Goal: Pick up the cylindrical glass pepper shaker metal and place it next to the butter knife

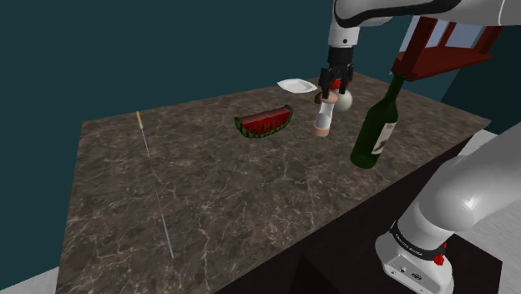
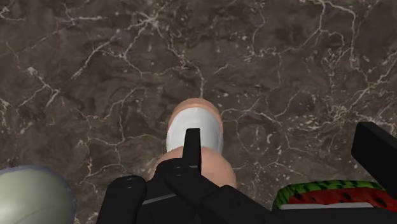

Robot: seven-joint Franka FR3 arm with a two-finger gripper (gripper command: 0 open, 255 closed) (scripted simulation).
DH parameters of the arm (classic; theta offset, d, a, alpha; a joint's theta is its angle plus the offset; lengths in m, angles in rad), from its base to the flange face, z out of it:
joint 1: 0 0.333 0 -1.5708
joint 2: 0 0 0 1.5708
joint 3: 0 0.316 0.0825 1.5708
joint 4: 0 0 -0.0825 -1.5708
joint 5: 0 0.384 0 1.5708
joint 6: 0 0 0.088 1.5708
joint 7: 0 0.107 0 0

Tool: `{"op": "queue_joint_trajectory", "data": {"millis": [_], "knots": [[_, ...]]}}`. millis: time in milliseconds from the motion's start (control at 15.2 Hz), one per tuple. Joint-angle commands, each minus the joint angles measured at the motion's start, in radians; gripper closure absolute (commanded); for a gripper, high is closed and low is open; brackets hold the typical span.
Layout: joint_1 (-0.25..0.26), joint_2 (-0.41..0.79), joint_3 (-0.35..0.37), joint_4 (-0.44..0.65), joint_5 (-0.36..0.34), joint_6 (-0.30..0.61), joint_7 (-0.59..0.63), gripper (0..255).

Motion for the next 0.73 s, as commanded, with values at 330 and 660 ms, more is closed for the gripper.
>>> {"op": "queue_joint_trajectory", "data": {"millis": [330,660], "knots": [[-0.027,0.291,-0.048,0.313,-0.029,-0.068,-0.101,0],[-0.028,0.28,-0.048,0.247,-0.032,-0.013,-0.1,0]]}}
